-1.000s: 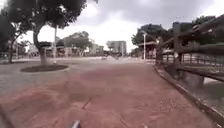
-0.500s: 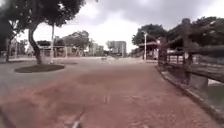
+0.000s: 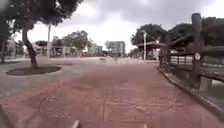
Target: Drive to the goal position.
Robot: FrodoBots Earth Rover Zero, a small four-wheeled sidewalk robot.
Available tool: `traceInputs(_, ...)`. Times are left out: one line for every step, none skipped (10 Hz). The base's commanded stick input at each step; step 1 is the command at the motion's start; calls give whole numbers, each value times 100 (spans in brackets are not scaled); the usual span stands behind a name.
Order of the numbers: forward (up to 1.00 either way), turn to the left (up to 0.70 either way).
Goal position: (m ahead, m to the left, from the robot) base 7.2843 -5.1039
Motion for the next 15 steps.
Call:
traceInputs(70,-5)
traceInputs(70,-21)
traceInputs(70,-33)
traceInputs(70,-29)
traceInputs(70,-21)
traceInputs(70,0)
traceInputs(70,0)
traceInputs(70,0)
traceInputs(70,0)
traceInputs(70,0)
traceInputs(70,-9)
traceInputs(70,-32)
traceInputs(70,-35)
traceInputs(70,-35)
traceInputs(70,-35)
